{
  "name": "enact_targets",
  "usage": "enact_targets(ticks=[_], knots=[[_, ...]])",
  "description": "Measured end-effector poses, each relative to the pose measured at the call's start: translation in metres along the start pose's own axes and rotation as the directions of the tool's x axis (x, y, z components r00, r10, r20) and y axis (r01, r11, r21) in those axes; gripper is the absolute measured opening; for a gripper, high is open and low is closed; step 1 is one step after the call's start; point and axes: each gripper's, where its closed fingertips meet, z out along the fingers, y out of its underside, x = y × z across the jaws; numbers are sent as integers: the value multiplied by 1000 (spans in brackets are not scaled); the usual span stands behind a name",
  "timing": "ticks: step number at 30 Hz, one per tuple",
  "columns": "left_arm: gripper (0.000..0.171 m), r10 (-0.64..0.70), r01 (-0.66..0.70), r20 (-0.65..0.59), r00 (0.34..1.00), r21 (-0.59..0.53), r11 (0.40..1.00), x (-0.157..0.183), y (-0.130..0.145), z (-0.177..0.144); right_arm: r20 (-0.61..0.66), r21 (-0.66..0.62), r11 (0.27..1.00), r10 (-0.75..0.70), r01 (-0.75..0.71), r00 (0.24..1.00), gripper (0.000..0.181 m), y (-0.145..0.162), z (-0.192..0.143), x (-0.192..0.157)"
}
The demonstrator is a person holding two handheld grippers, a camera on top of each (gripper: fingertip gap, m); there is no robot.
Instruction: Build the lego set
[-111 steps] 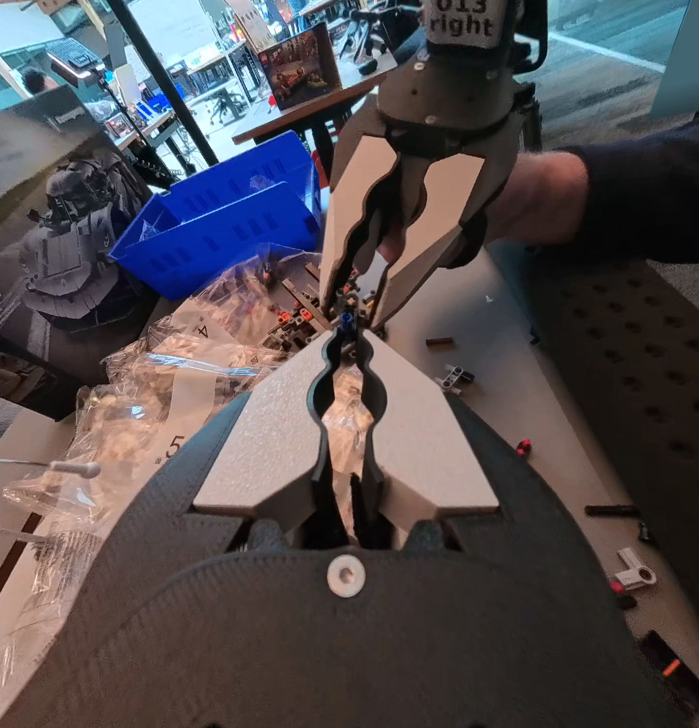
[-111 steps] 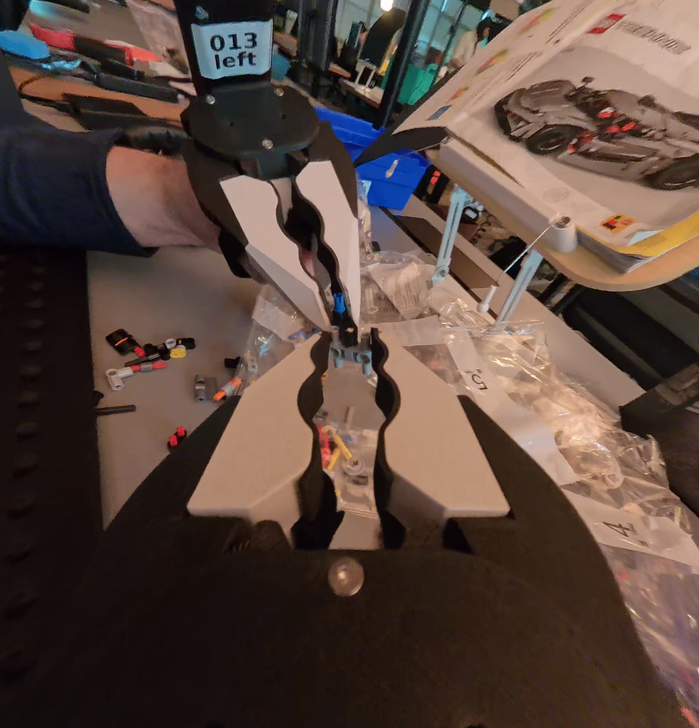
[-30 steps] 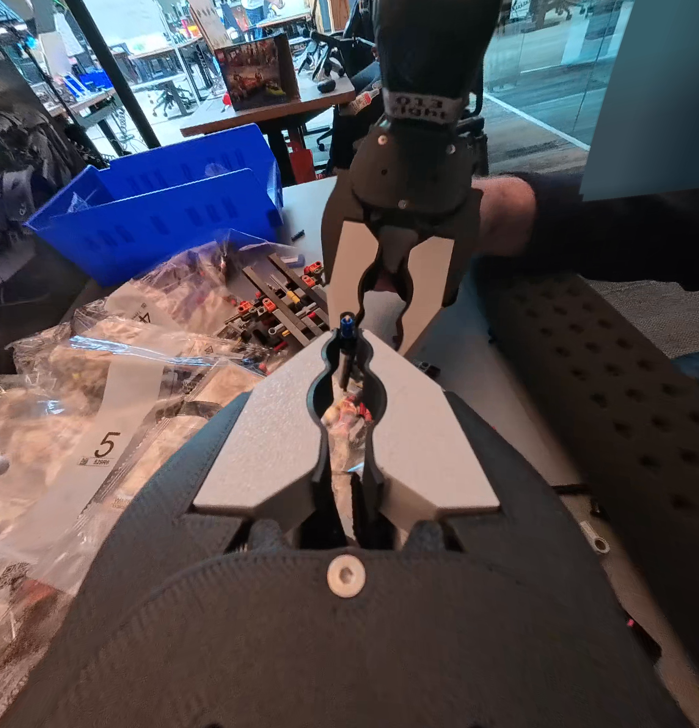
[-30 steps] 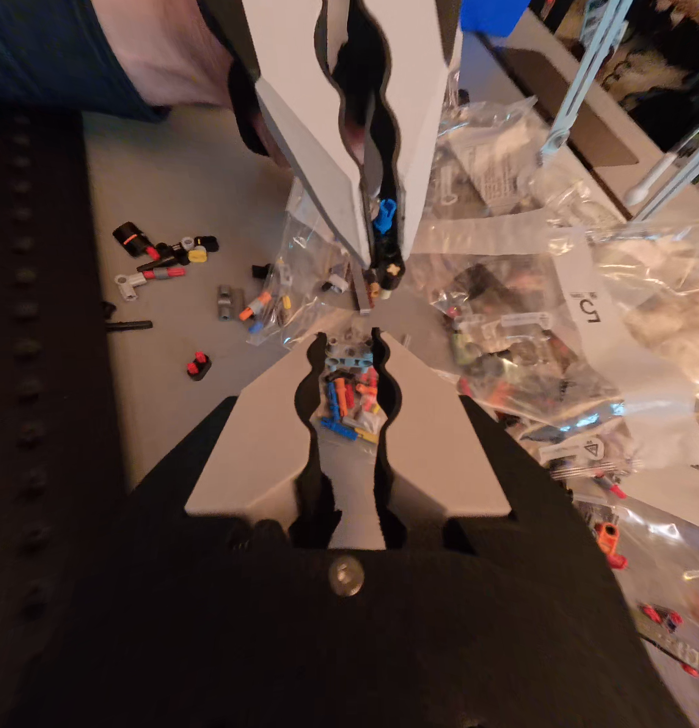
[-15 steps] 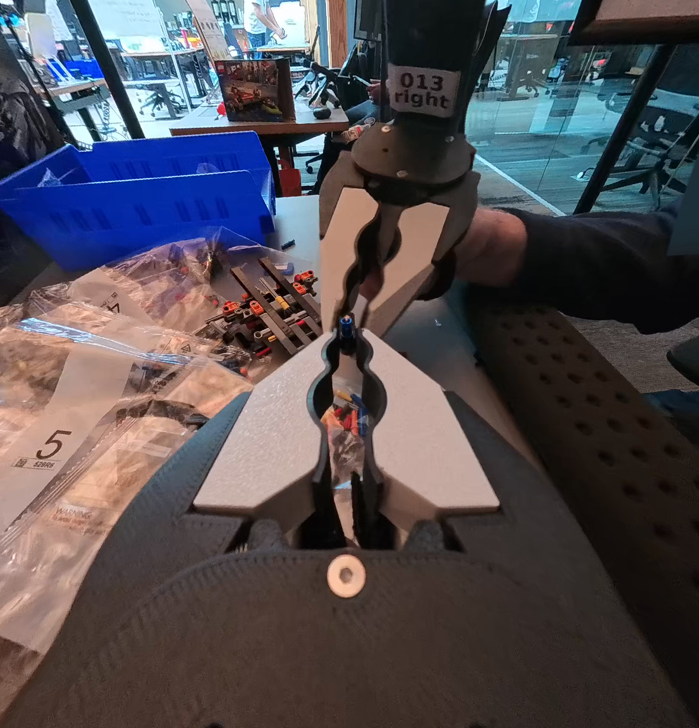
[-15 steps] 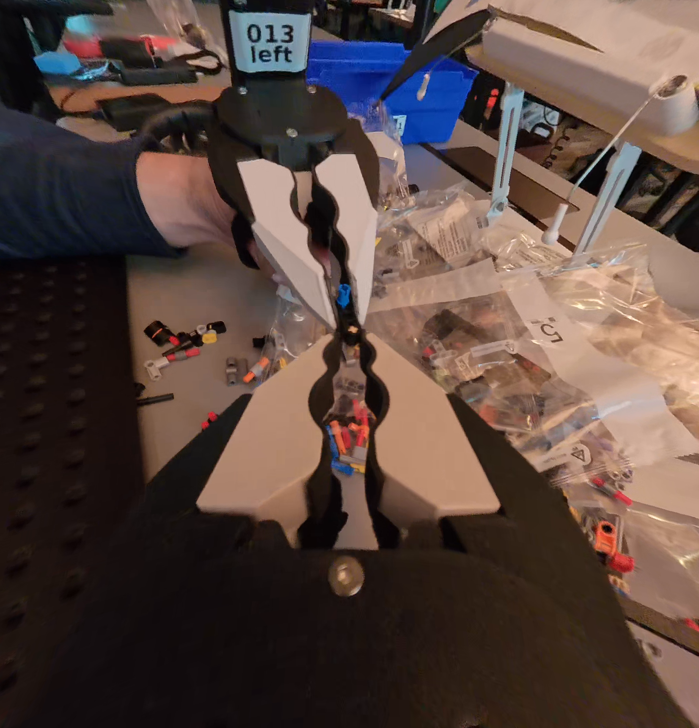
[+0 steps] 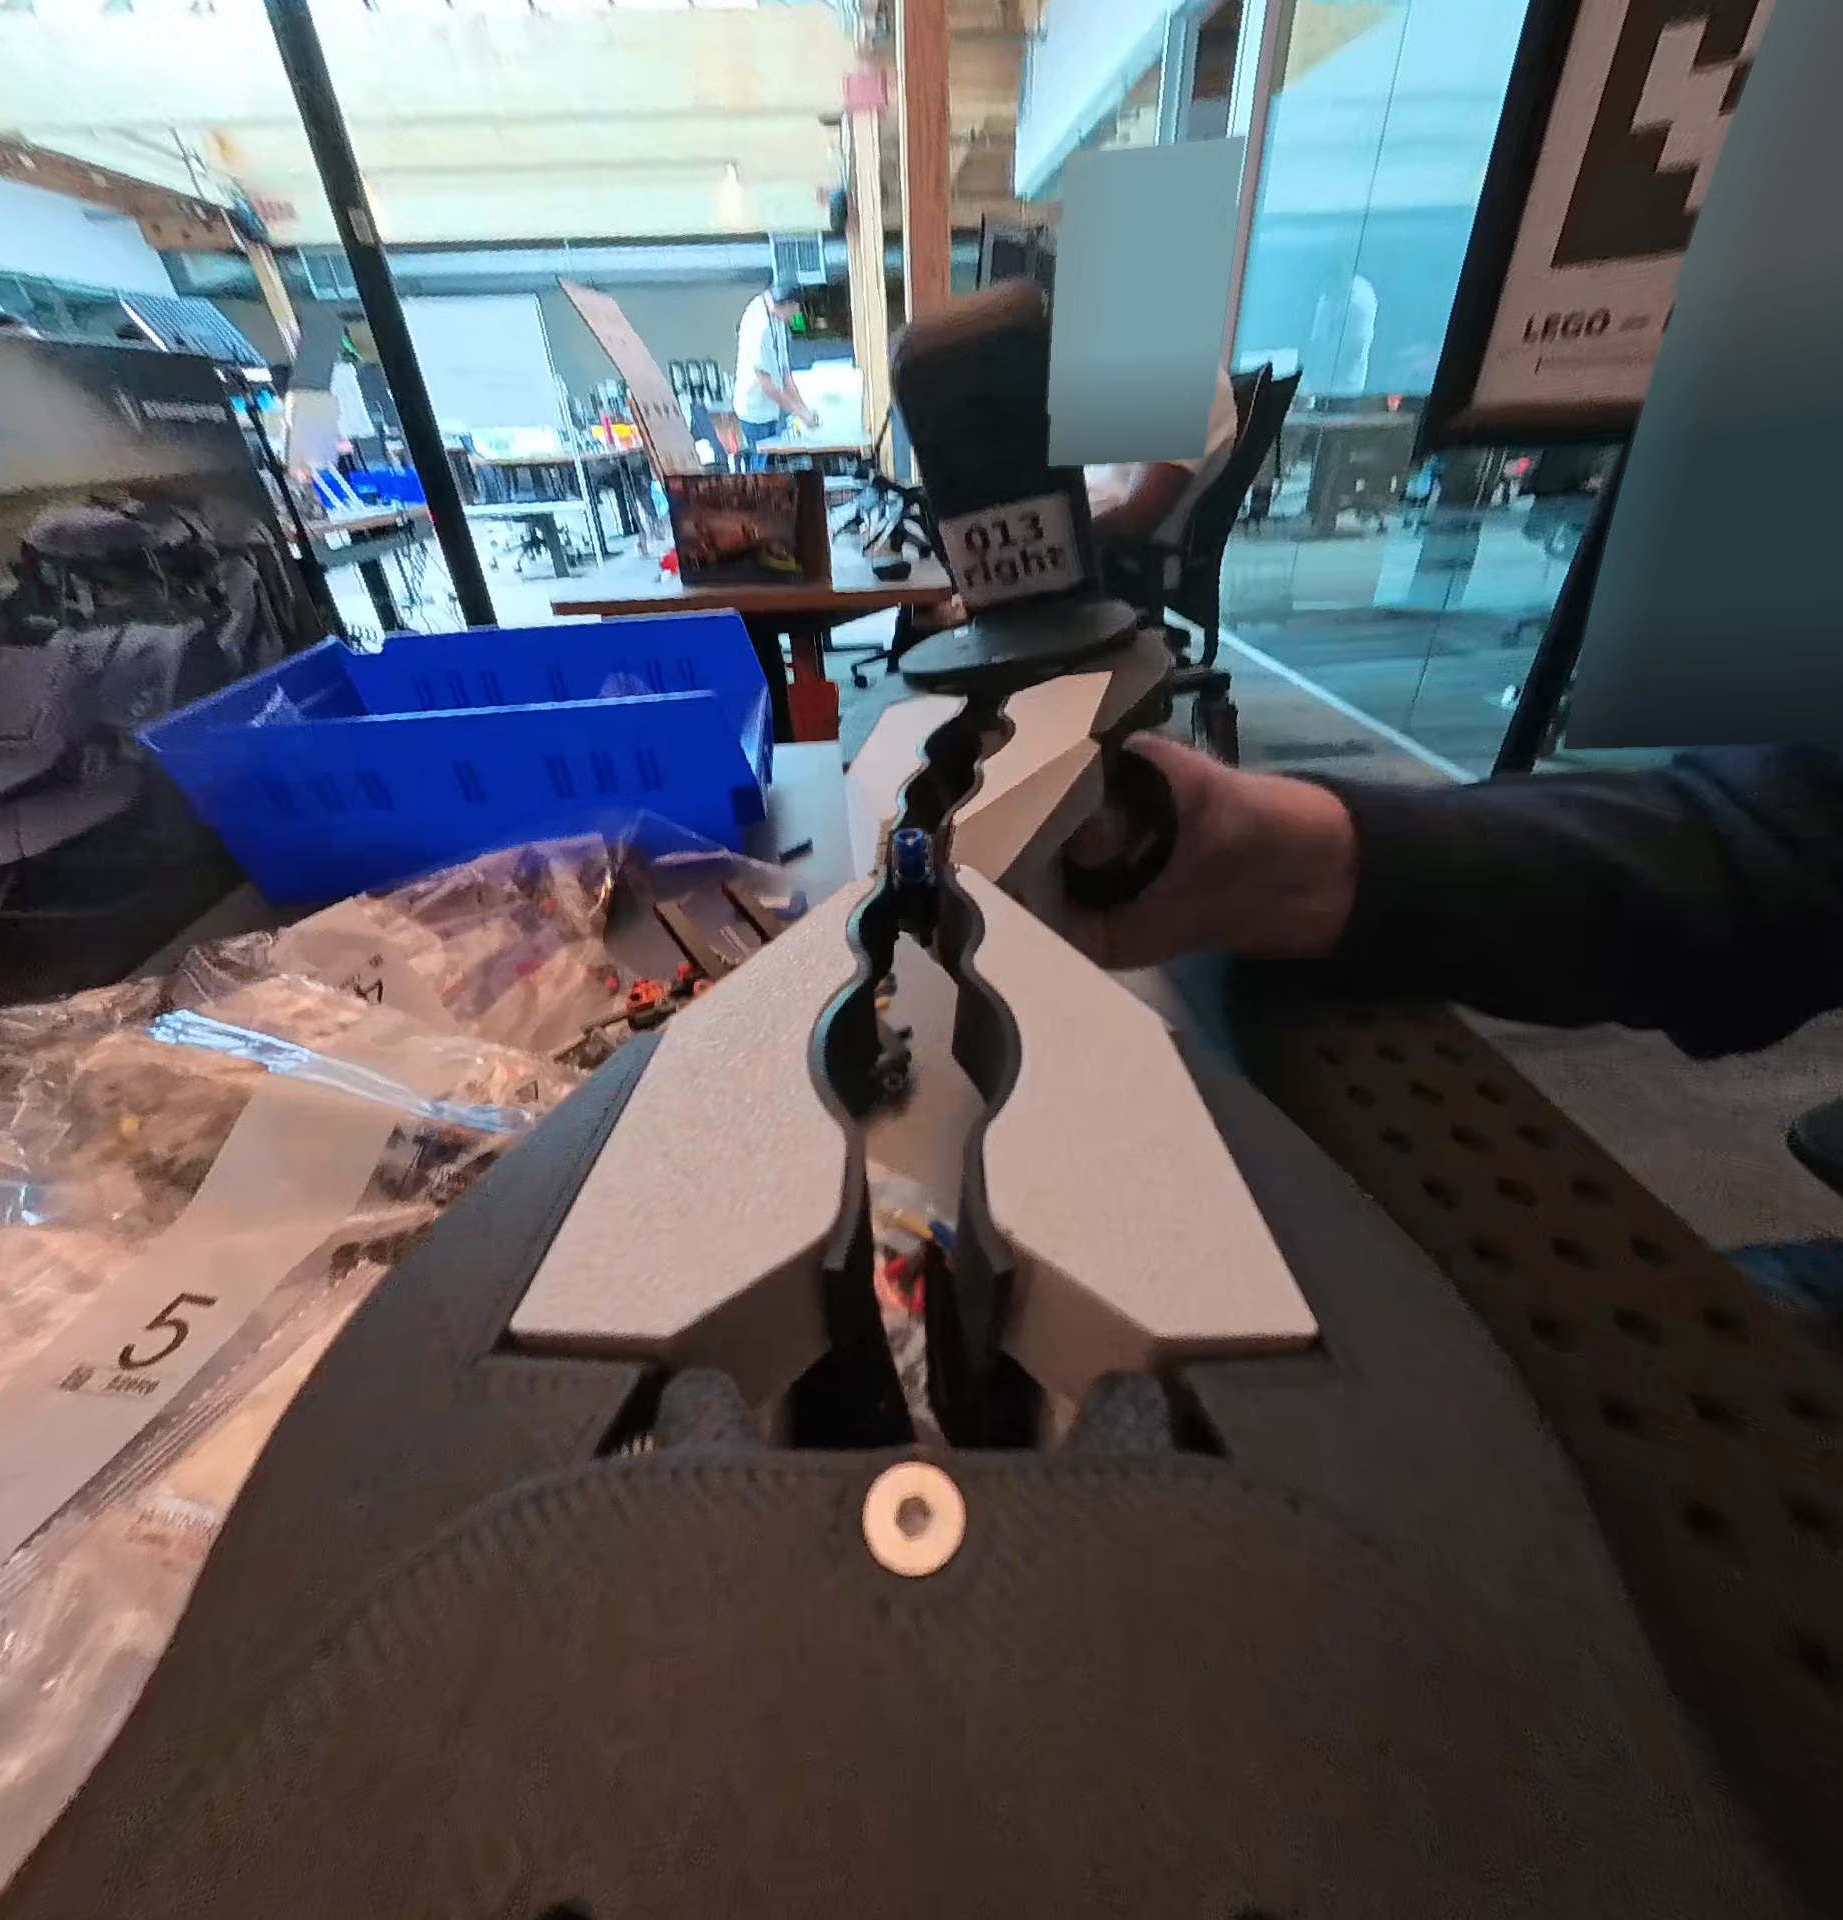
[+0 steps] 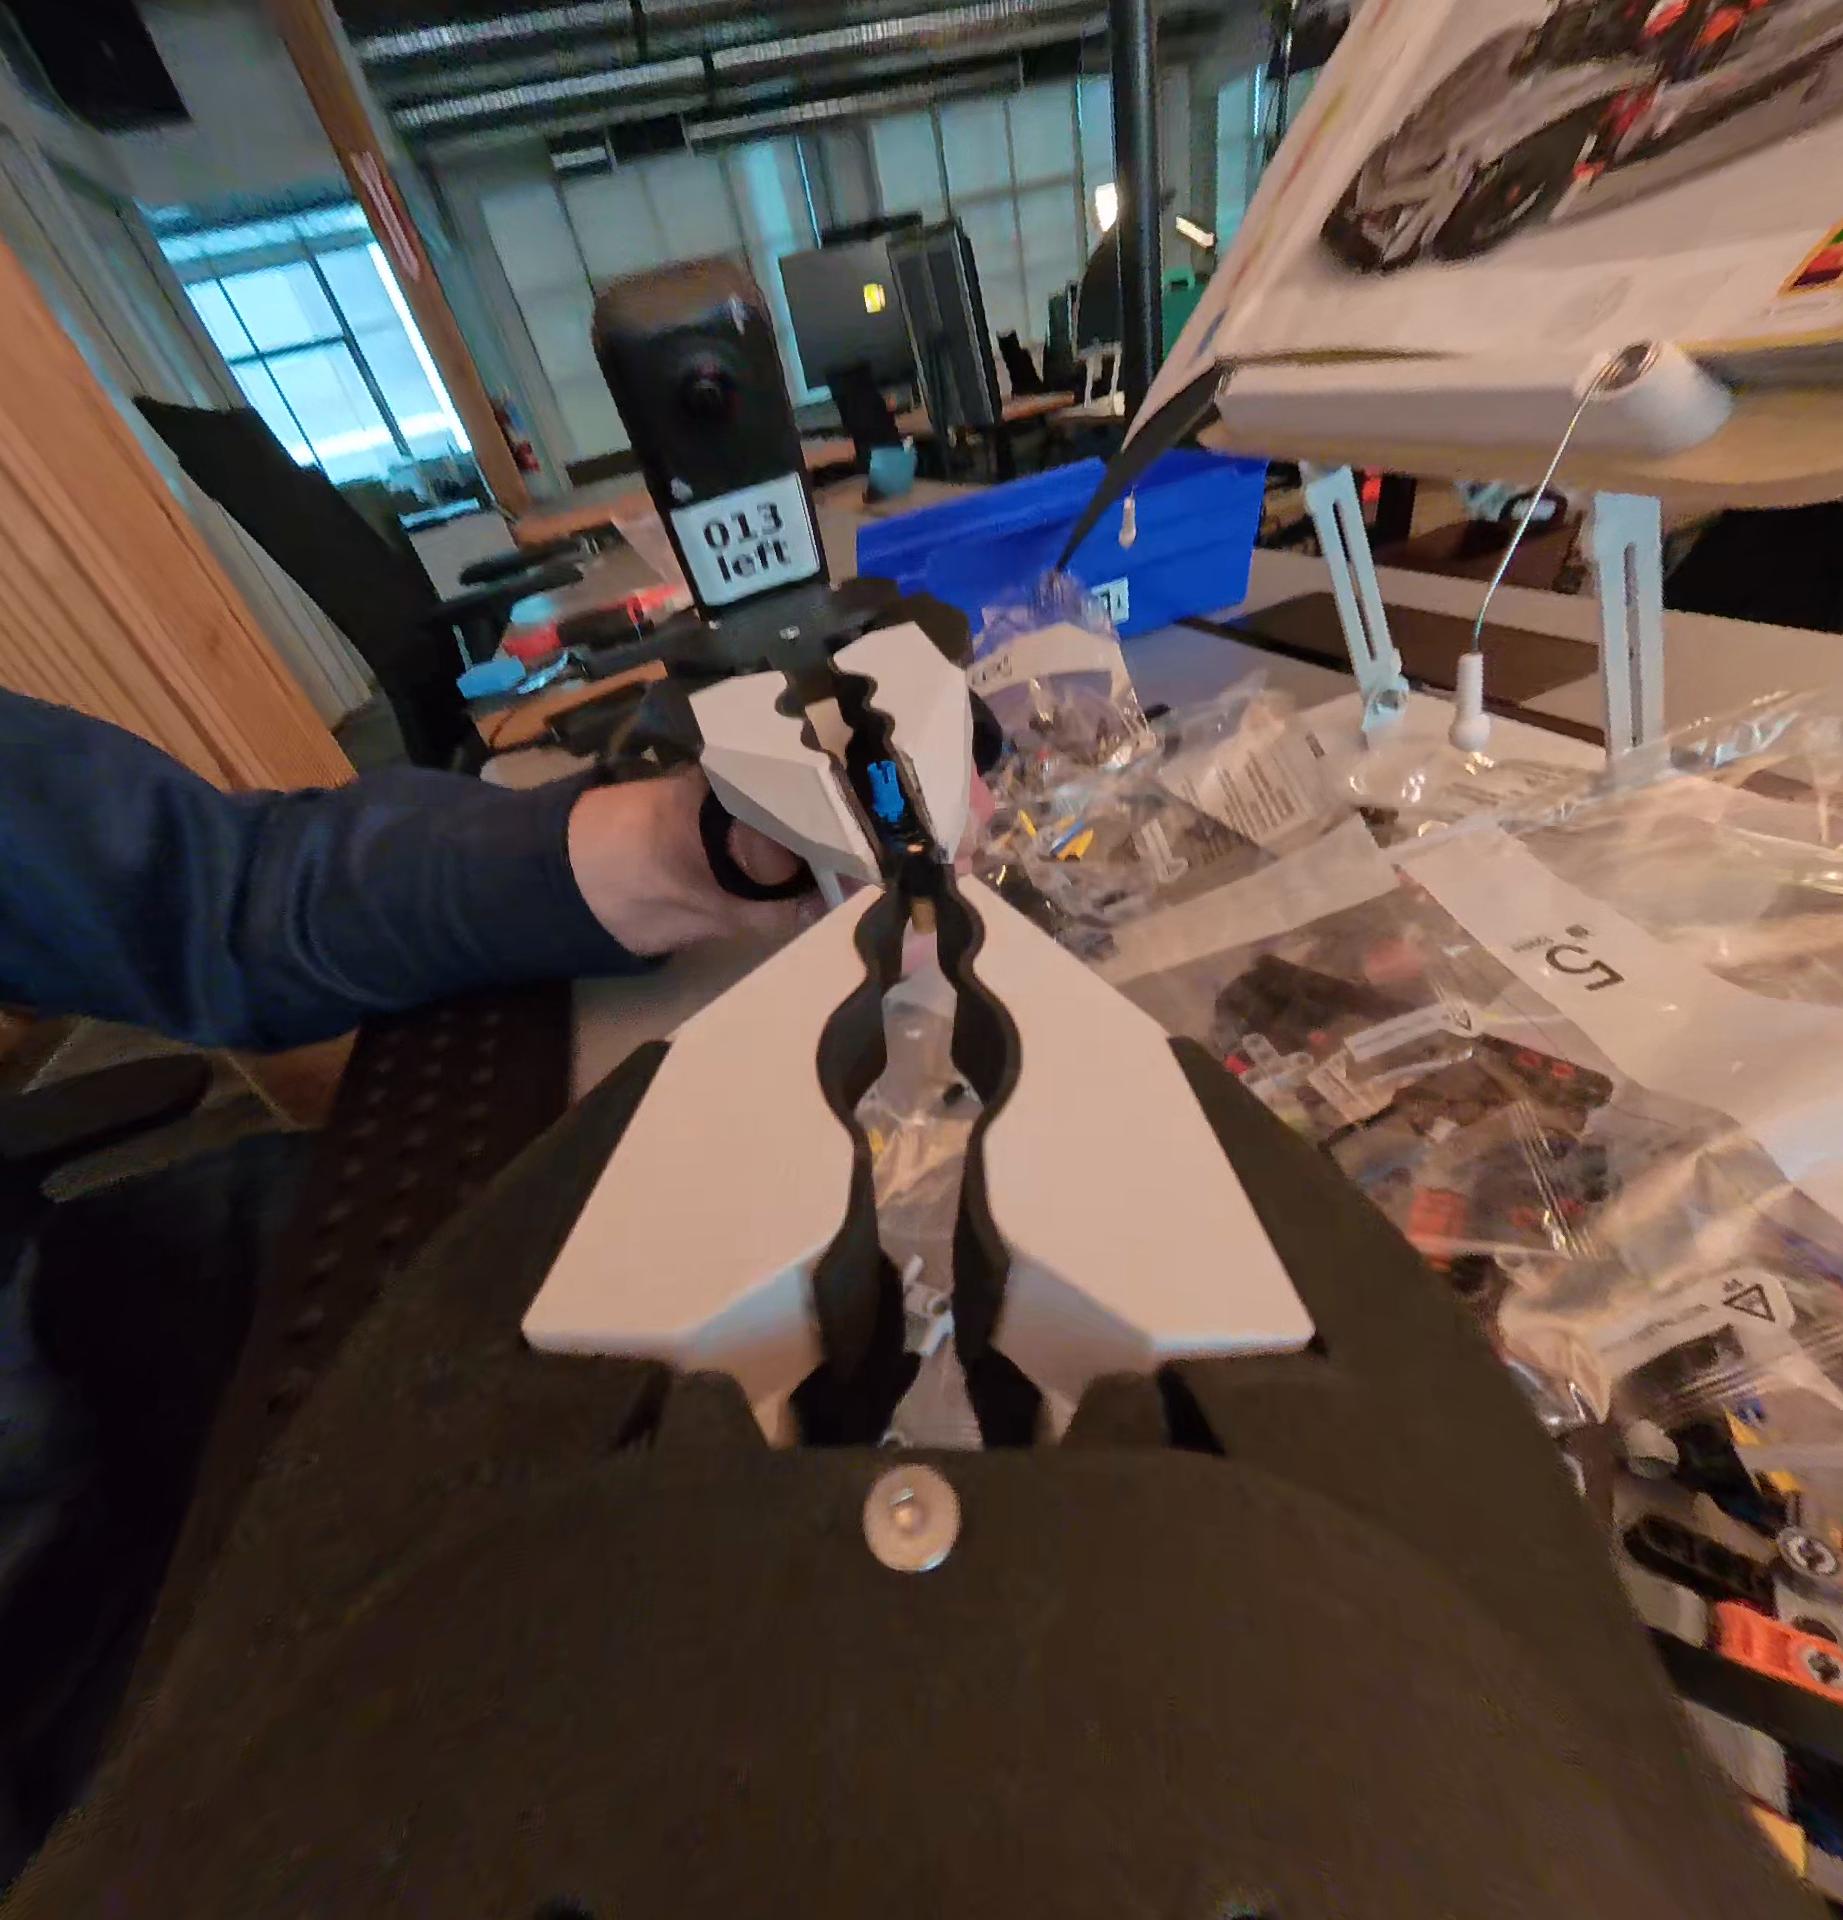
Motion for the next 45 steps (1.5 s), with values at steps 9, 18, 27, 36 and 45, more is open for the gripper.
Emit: enact_targets(ticks=[9,18,27,36,45], knots=[[5,-3,1,48,999,44,999,1,-14,5,-27,35,997,-66,67,997,2,-10,-5,-2],[5,10,-13,65,998,47,999,5,-20,6,-33,20,993,-115,115,993,2,-11,-6,-6],[4,-34,31,66,997,53,998,2,-19,7,-145,-63,970,-241,234,960,2,-6,-6,0],[10,93,-83,50,994,-171,982,-3,17,3,-224,-359,868,-436,342,871,1,29,-2,20],[4,220,-198,58,974,-259,945,-1,23,-1,-192,-388,841,-474,378,859,1,34,3,16]])
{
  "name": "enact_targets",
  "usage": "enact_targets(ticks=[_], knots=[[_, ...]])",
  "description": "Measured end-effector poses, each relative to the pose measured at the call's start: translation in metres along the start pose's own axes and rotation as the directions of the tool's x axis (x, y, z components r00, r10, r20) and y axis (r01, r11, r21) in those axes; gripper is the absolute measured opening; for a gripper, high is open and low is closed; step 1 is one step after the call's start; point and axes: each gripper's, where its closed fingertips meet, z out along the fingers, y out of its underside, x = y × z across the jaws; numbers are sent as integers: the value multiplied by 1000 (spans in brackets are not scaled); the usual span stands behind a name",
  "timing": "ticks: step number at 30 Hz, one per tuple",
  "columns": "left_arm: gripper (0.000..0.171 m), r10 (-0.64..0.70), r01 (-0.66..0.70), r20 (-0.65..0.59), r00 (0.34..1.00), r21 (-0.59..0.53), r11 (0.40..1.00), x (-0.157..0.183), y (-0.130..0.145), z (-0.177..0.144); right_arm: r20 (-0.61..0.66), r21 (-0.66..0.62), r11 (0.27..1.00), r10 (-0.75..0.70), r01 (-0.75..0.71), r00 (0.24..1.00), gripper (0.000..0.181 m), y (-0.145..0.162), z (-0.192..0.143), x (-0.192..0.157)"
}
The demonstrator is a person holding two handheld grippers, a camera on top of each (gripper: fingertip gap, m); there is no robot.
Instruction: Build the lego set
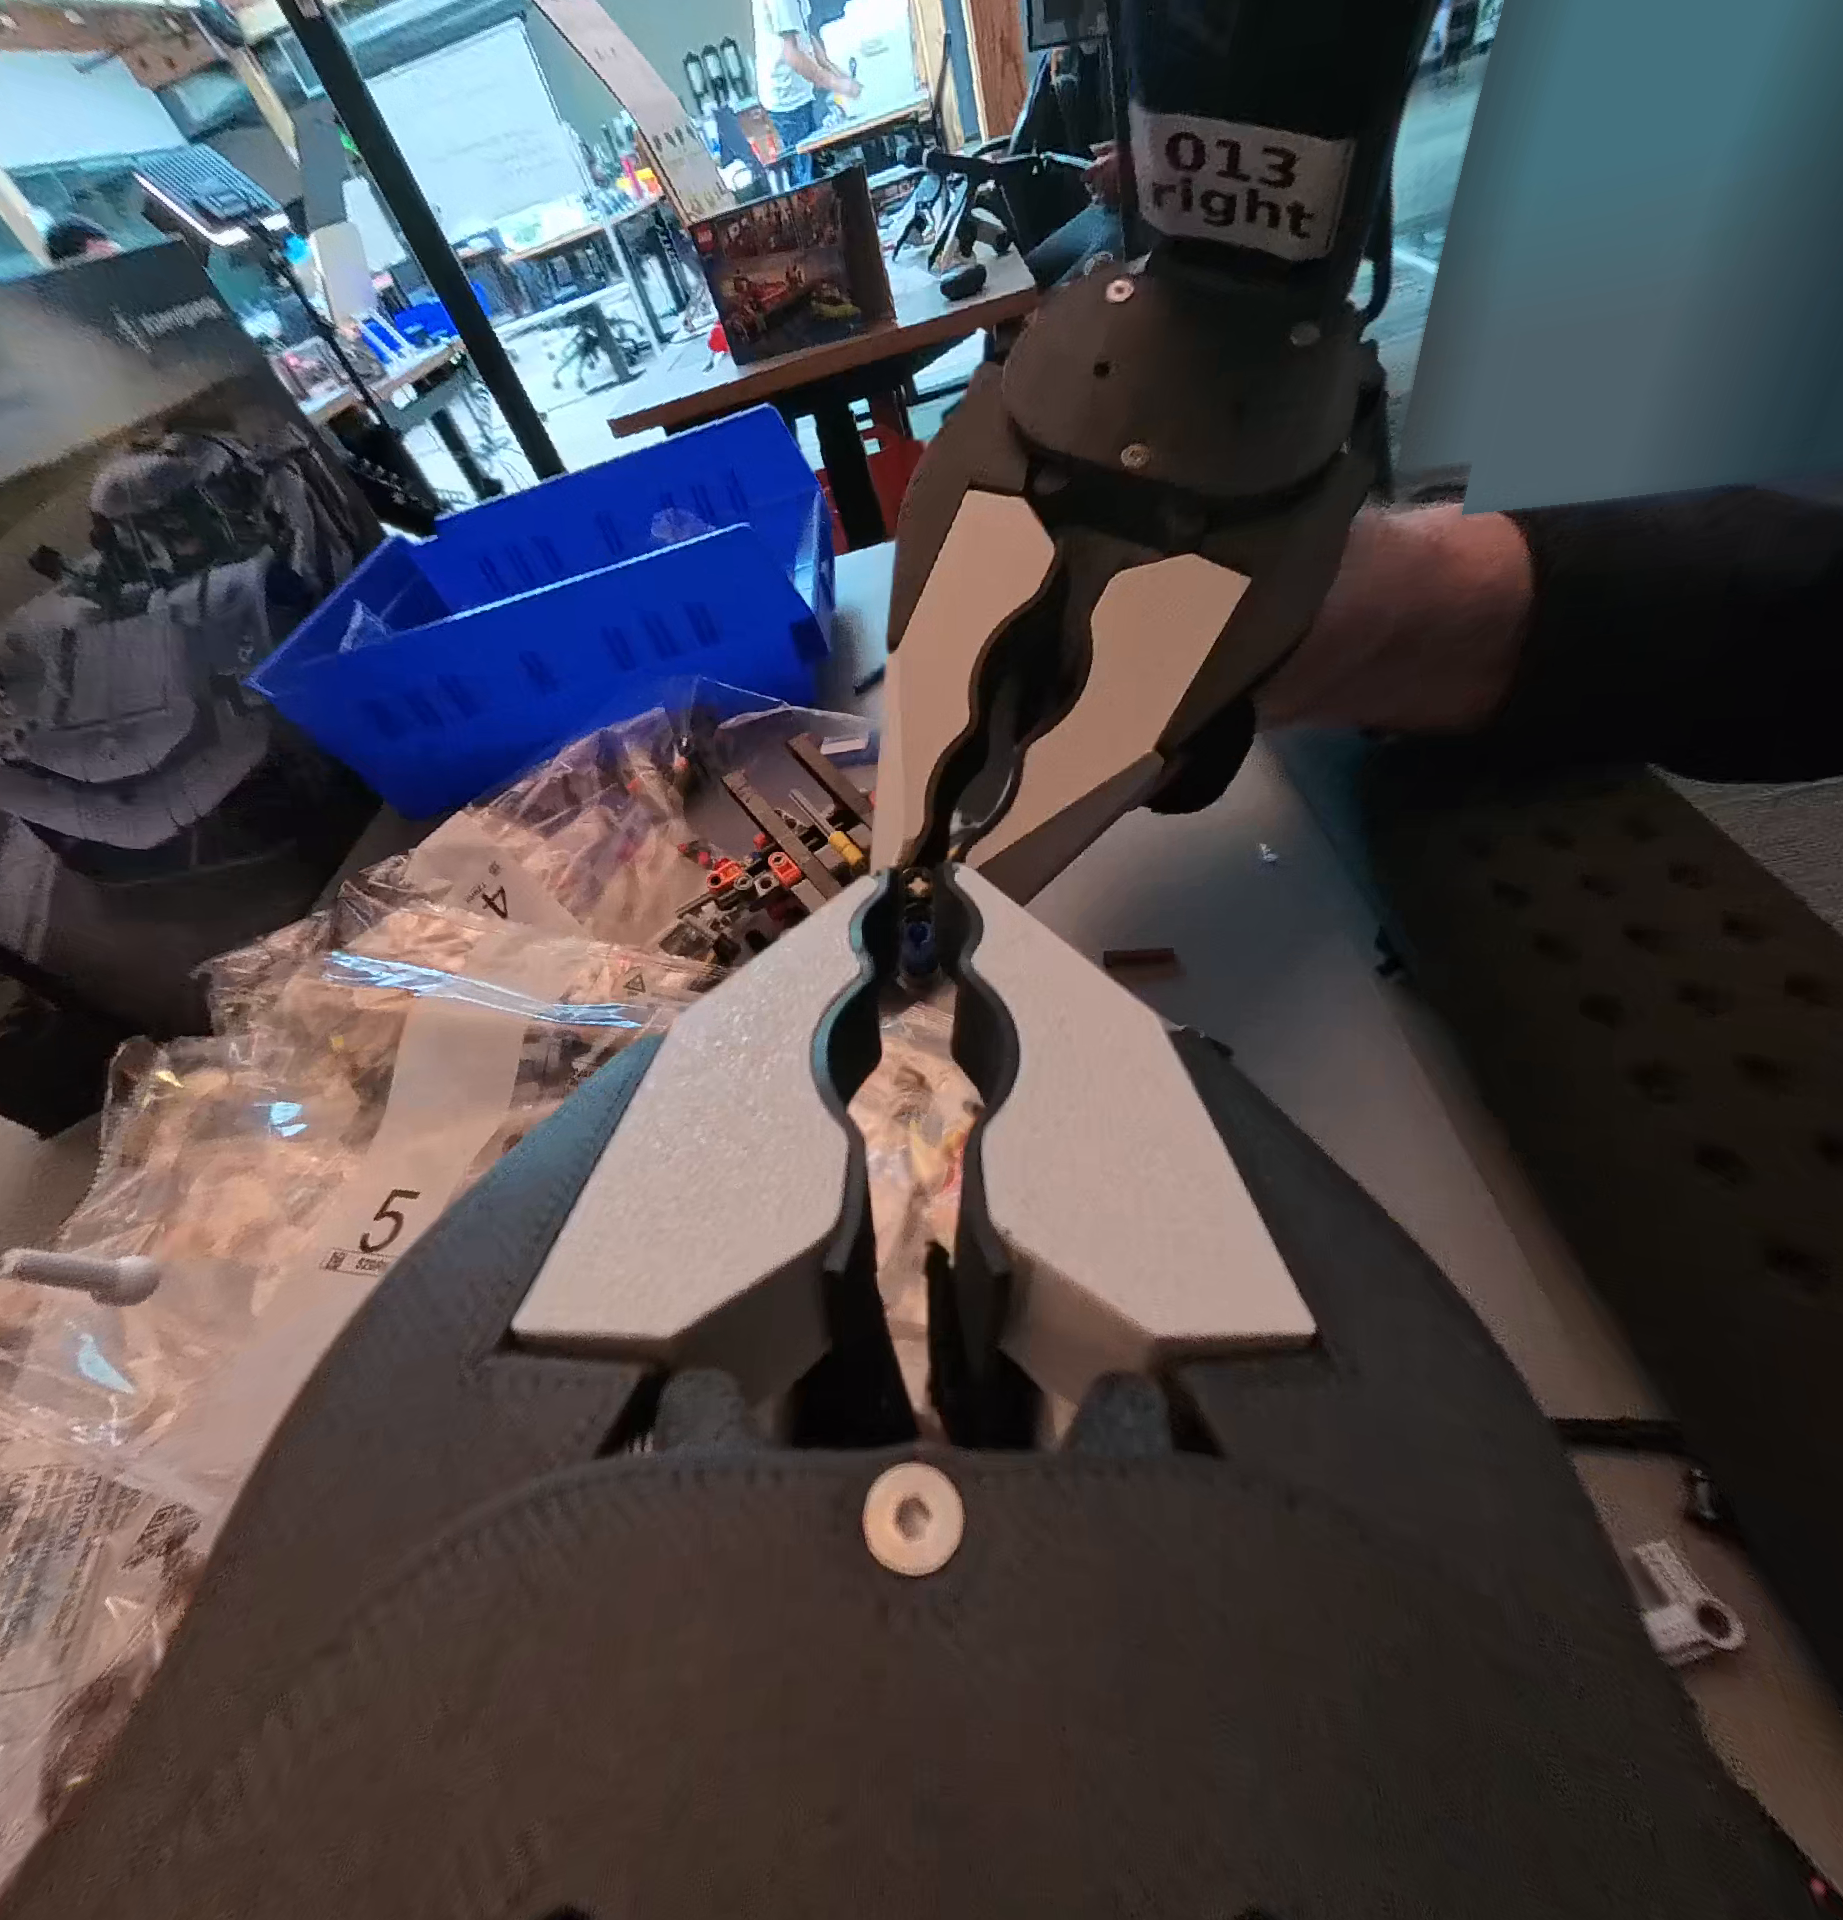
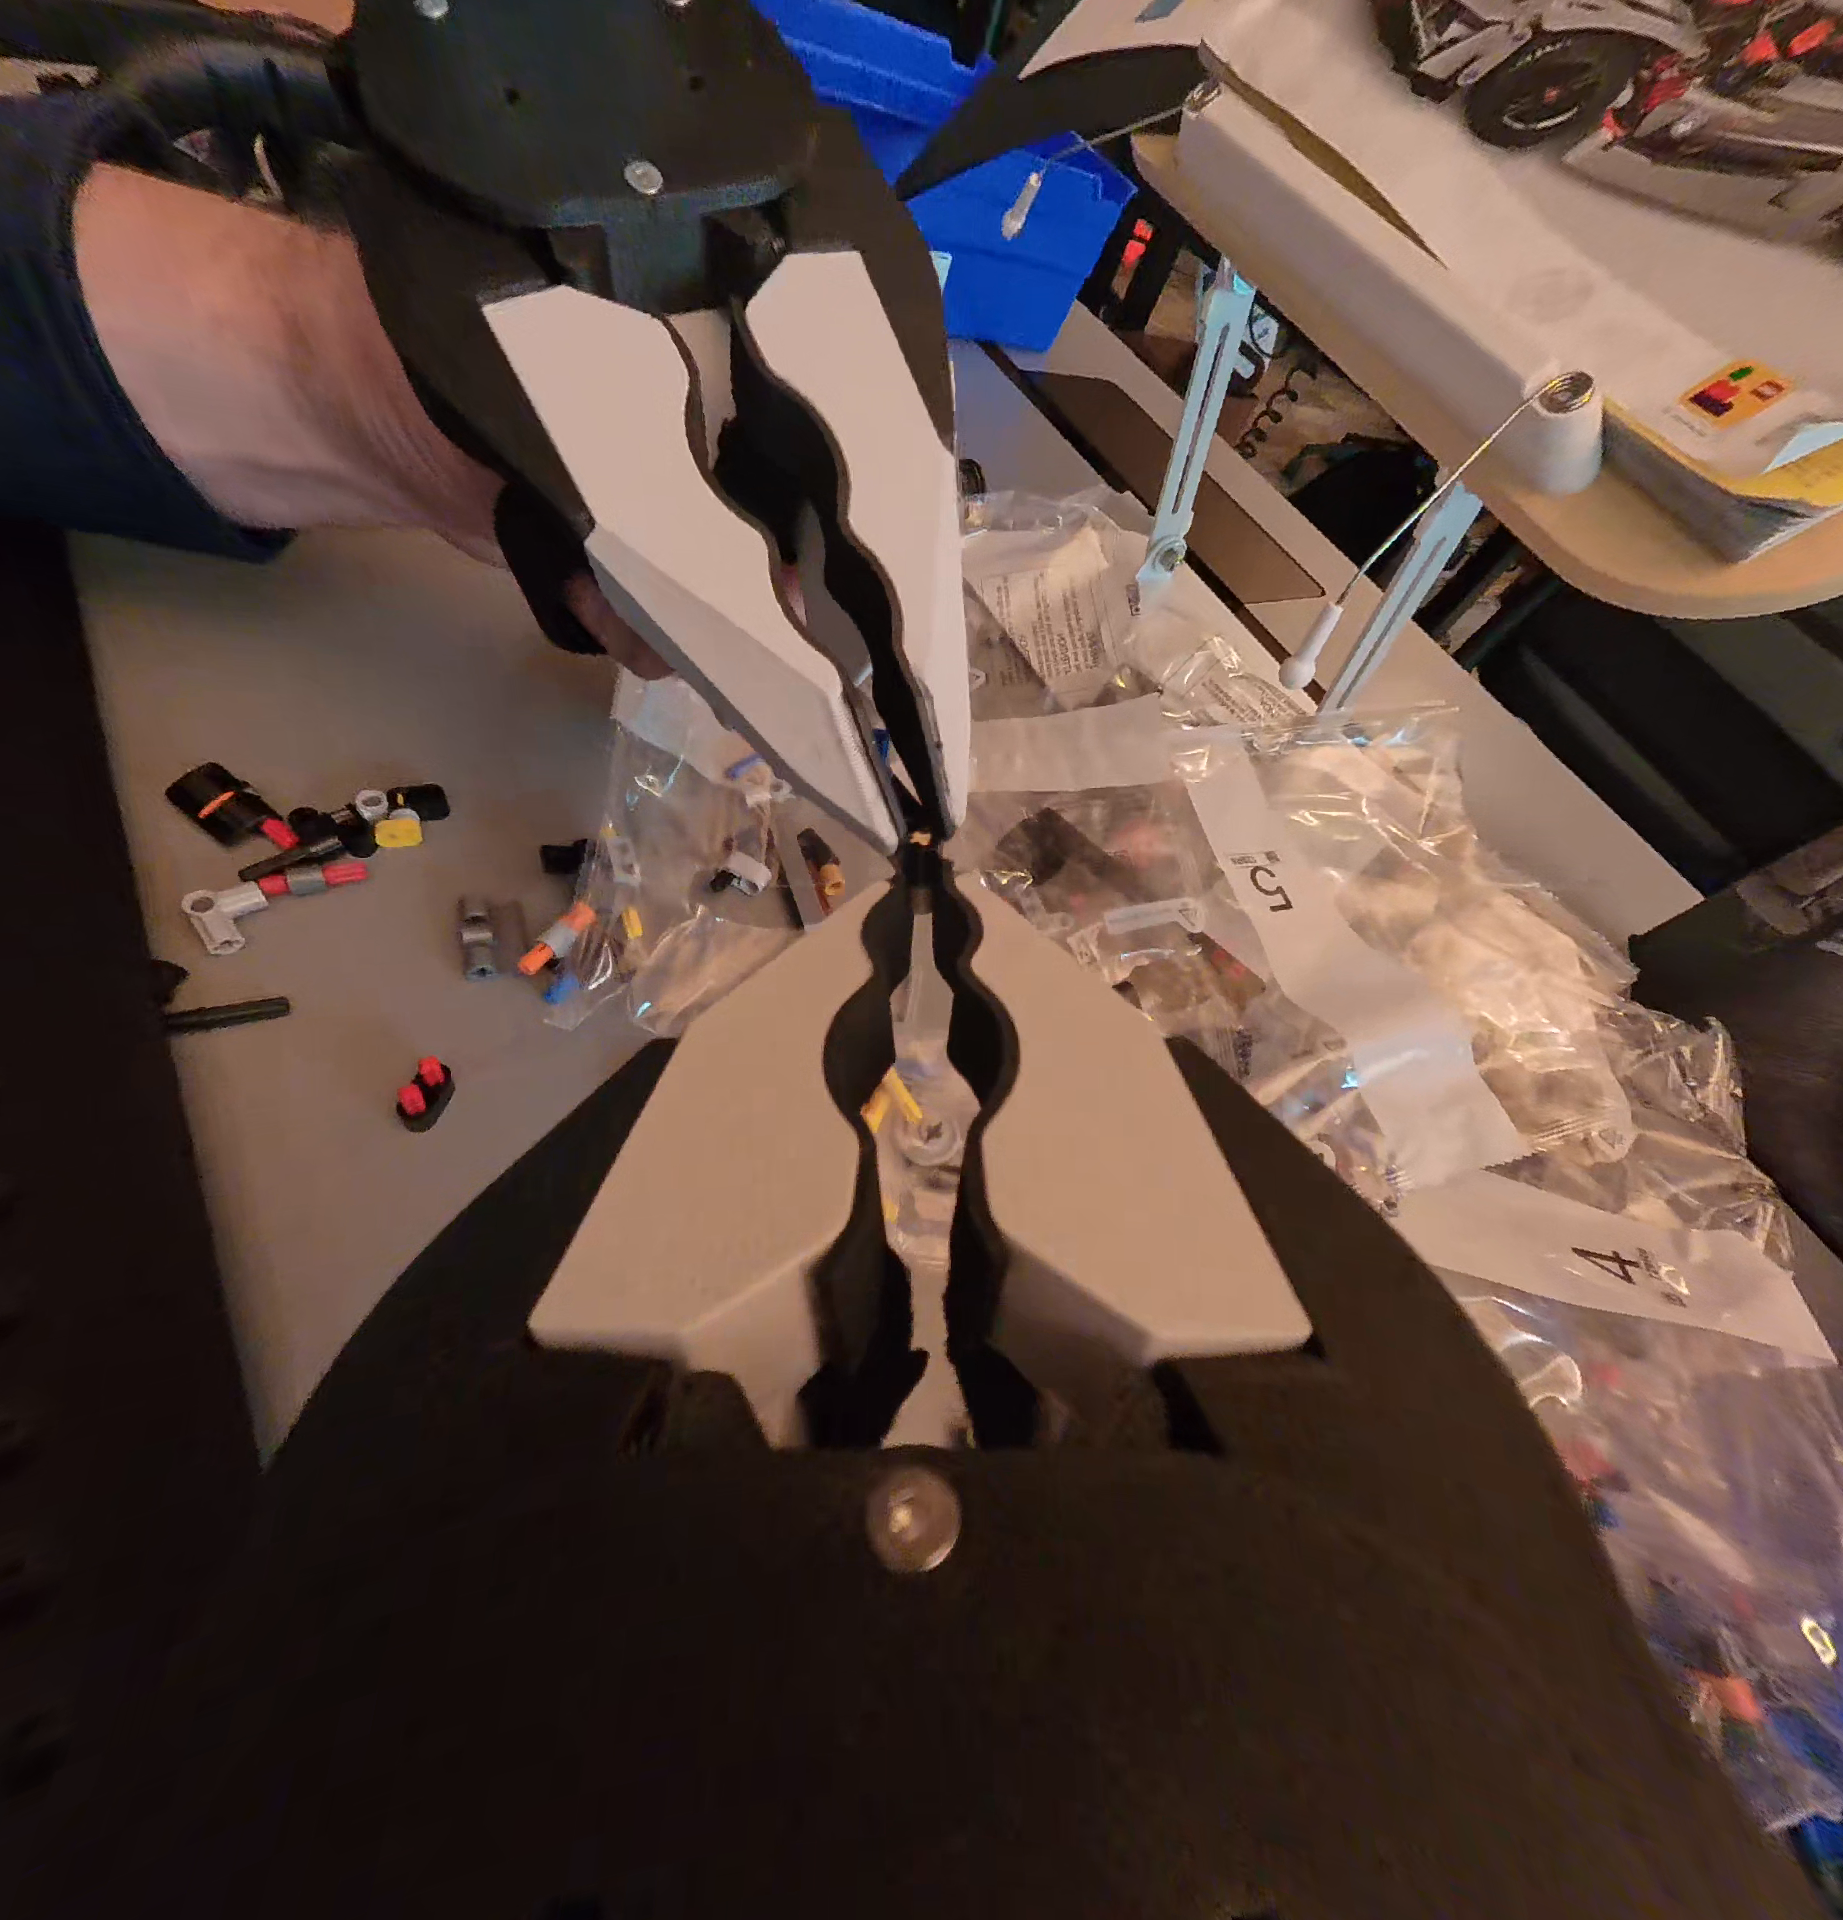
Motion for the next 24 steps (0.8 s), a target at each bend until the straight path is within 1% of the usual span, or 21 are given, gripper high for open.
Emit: enact_targets(ticks=[4,5,6,7,8,9,10,11,13,15,16,17,19,20,22,24], knots=[[2,-36,35,22,999,60,998,-3,-12,-3,51,95,989,105,-110,993,1,-10,-7,3],[3,-63,62,17,998,92,994,-4,-17,-5,65,126,983,127,-134,990,1,-15,-10,3],[2,-91,88,17,996,116,989,-6,-20,-7,49,121,984,125,-130,991,1,-13,-11,6],[0,-115,105,49,992,178,978,-15,-27,-14,10,60,993,99,-99,995,1,-2,-9,10],[0,-197,181,30,980,277,944,-25,-42,-30,12,45,994,96,-96,995,1,2,-9,9],[0,-239,214,28,970,355,910,-36,-52,-49,54,120,983,132,-138,990,1,-10,-13,7],[0,-240,210,45,970,349,913,-42,-49,-58,78,189,969,146,-158,986,1,-23,-18,7],[0,-239,216,33,971,315,924,-41,-40,-57,65,189,971,139,-149,988,1,-24,-19,9],[0,-252,252,-39,967,293,922,-30,-35,-42,43,140,983,113,-118,993,1,-18,-13,7],[2,-177,181,-38,983,178,967,-16,-24,-20,26,83,994,75,-77,997,1,-9,-9,4],[8,-156,160,-44,987,139,977,-10,-19,-13,16,55,997,62,-63,998,1,-5,-7,4],[12,-141,146,-56,988,96,985,-5,-13,-7,19,54,997,57,-58,998,1,-5,-7,3],[12,-89,89,-41,995,2,996,0,2,1,22,58,997,46,-47,999,1,-6,-7,2],[13,-80,79,-35,996,-17,997,1,5,3,13,39,999,29,-29,1000,1,-4,-5,2],[12,-88,87,-42,995,-9,996,2,5,3,5,34,999,9,-9,1000,1,-4,-5,1],[5,-77,77,-34,996,-6,997,1,4,2,8,39,999,16,-17,1000,1,-4,-5,1]])
